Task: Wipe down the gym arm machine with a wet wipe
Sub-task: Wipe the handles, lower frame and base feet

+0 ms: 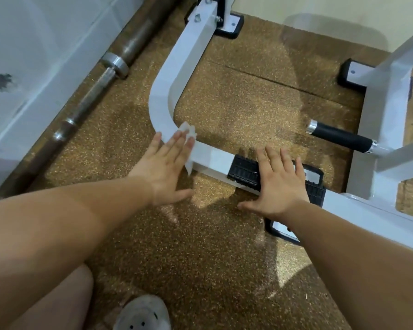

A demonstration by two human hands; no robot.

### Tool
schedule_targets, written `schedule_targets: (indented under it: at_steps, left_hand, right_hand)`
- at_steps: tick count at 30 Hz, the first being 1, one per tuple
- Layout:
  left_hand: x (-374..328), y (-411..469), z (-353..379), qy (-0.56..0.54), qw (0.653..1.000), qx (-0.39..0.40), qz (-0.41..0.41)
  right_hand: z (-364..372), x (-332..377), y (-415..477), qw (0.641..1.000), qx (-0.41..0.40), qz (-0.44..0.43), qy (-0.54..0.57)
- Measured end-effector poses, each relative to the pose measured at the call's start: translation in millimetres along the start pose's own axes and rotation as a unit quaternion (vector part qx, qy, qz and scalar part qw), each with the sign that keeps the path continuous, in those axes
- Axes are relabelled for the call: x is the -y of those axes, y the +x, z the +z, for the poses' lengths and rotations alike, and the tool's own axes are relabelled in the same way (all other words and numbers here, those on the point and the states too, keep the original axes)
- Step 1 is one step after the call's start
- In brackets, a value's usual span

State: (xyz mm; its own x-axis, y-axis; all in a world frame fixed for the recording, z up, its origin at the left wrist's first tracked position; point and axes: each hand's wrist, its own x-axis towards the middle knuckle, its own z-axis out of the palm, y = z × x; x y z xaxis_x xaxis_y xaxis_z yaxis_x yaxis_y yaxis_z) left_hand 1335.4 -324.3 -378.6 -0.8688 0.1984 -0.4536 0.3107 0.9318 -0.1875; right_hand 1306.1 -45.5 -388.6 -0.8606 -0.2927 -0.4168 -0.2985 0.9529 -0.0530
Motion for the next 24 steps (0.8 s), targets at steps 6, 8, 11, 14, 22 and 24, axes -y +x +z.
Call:
schedule_targets:
  at_steps: [6, 8, 11, 14, 22, 24]
  left_hand:
    - [-21.9, 2.8, -7.2, -0.024, 0.998, 0.019, 0.055]
    - [-51.1, 5.9, -9.5, -0.051, 0.991, 0.012, 0.123]
    - [-45.4, 10.3, -11.4, -0.043, 0.991, -0.003, 0.127]
    - [-2.7, 9.0, -5.0, 0.000, 0.998, -0.008, 0.069]
    - [41.1, 19.0, -1.1, 0.021, 0.995, -0.003, 0.096]
    - [25.5, 26.4, -1.3, 0.020, 0.985, -0.022, 0.168]
  right_hand:
    - [-3.4, 0.3, 0.7, 1.000, 0.019, 0.001, 0.008]
    - [-5.2, -0.4, 0.7, 1.000, 0.026, 0.002, 0.007]
    - [-7.1, -0.2, 0.7, 0.999, 0.037, 0.003, 0.012]
    - [-8.9, 1.2, 2.3, 0.999, 0.048, 0.017, 0.012]
    - [-12.6, 20.9, 9.5, 0.997, 0.044, 0.056, -0.001]
    - [-16.7, 32.7, 21.9, 1.000, 0.018, 0.015, 0.005]
